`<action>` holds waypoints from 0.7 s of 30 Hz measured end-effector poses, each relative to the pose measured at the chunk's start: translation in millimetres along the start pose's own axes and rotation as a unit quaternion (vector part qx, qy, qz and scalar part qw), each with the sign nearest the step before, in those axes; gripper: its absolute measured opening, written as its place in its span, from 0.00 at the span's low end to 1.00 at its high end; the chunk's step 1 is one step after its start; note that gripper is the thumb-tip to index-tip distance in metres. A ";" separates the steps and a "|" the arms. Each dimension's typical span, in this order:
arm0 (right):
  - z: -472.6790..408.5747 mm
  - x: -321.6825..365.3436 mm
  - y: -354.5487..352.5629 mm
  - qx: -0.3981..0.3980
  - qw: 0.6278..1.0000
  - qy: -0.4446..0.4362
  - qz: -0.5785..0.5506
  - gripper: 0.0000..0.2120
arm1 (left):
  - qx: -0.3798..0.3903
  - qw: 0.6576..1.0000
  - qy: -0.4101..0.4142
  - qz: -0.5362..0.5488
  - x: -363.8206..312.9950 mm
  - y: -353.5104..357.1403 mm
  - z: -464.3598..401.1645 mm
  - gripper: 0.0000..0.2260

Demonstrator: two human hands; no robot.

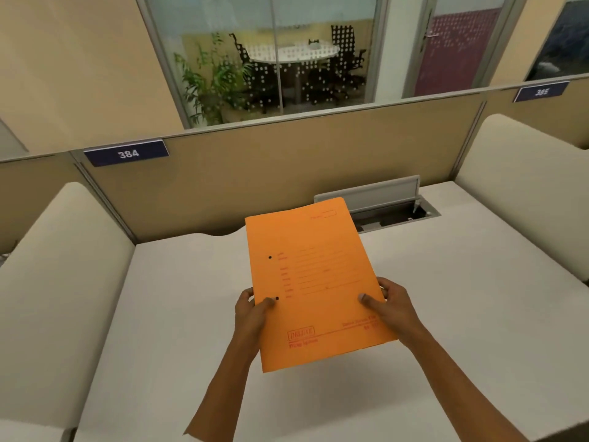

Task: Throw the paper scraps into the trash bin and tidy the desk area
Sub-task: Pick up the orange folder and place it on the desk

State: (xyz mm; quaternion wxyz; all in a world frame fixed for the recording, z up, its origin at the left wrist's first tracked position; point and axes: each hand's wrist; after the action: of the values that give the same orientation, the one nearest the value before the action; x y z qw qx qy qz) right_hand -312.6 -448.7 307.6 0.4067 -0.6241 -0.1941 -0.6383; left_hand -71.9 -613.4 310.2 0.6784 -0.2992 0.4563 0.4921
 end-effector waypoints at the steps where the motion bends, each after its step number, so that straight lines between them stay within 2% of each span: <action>1: -18.3 -2.8 2.6 0.005 1.000 0.003 0.008 0.17 | 0.000 1.000 -0.006 0.001 -0.9 2.0 -13.4 0.17; 6: -99.6 -10.0 13.0 0.026 0.998 0.025 0.045 0.19 | 0.004 1.000 -0.025 0.016 -2.0 12.4 -73.3 0.20; 9: -141.7 -17.6 23.3 0.043 0.997 0.036 0.059 0.19 | -0.027 0.999 -0.031 -0.003 0.6 21.6 -109.1 0.23; 13: -191.3 -37.2 42.1 0.066 0.993 0.056 0.086 0.22 | -0.067 0.993 -0.042 -0.083 9.4 29.1 -153.9 0.29; 21: -259.1 -59.3 85.5 0.090 0.987 0.069 0.113 0.27 | -0.096 0.965 -0.018 -0.245 29.1 24.1 -222.6 0.25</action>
State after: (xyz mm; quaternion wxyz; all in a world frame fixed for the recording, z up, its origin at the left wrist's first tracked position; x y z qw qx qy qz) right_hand -419.5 -678.7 191.0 0.5432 -0.5573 -0.1500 -0.6098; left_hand -163.9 -784.1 194.6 0.7544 -0.4566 0.3072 0.3577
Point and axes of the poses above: each hand's wrist, its own z-axis away from the middle knuckle, its own y-axis out of the palm, x = y × z
